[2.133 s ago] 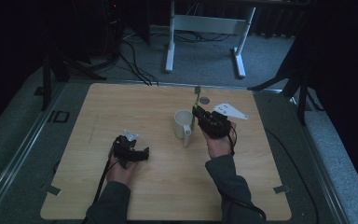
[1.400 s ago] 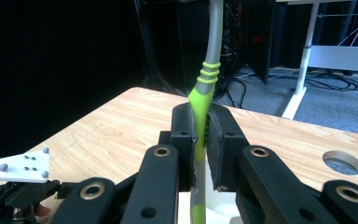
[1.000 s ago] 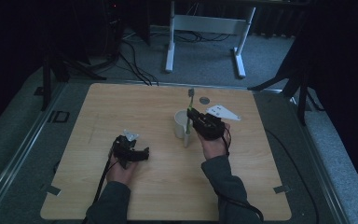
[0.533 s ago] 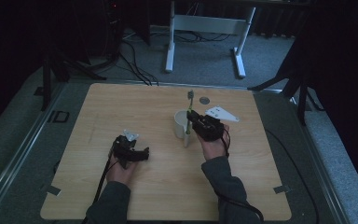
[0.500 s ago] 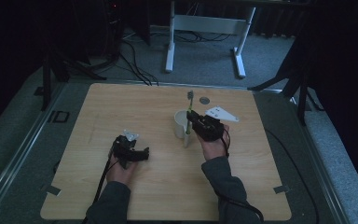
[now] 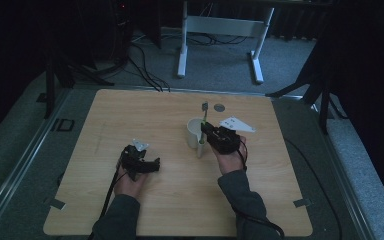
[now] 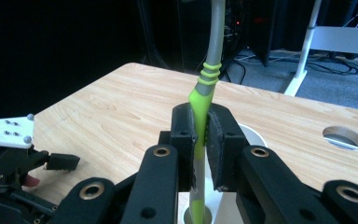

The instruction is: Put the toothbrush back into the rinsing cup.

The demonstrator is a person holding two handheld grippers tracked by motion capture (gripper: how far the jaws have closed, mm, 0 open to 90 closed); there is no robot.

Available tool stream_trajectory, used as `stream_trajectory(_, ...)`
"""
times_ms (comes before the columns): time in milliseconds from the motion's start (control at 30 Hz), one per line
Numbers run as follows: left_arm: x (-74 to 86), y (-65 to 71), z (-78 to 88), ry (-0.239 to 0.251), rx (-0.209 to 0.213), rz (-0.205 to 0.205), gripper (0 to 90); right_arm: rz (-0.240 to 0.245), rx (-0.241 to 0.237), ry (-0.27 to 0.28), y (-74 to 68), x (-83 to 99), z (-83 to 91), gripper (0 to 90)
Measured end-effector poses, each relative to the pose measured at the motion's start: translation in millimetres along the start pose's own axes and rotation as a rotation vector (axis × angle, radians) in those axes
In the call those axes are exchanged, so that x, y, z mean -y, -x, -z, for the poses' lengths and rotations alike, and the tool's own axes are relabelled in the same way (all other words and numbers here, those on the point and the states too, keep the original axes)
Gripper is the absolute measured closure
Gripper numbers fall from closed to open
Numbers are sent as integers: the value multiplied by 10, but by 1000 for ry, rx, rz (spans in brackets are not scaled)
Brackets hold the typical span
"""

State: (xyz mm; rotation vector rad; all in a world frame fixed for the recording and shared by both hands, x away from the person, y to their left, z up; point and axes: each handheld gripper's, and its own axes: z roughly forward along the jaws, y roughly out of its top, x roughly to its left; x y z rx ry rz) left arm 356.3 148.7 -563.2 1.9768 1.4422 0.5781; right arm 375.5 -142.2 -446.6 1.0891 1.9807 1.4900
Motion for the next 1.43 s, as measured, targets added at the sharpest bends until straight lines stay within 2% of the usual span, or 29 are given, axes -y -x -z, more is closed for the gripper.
stream_trajectory(167,0,0,0,0,0,0,93,-3,-8,-19,-4,18,1,814)
stream_trajectory(267,0,1,-1,1,0,1,93,-12,-14,-63,-2,29,-16,782)
stream_trajectory(333,0,0,0,0,0,0,93,-28,-44,-96,12,55,-46,603)
stream_trajectory(367,0,1,0,0,1,-2,93,-10,-38,-97,5,80,-47,521)
stream_trajectory(400,0,1,0,0,1,-3,93,9,-17,-122,-5,100,-50,462)
stream_trajectory(433,0,2,0,0,1,-2,93,18,-3,-153,-14,118,-56,422)
stream_trajectory(567,0,2,0,0,1,-2,93,41,13,-166,-30,174,-49,351)
stream_trajectory(1033,1,3,1,1,2,-4,93,66,27,-195,-35,215,13,292)
stream_trajectory(1300,1,4,0,2,2,-3,93,48,55,-269,116,341,151,286)
stream_trajectory(1433,1,2,0,1,2,-5,93,16,100,-308,222,413,254,287)
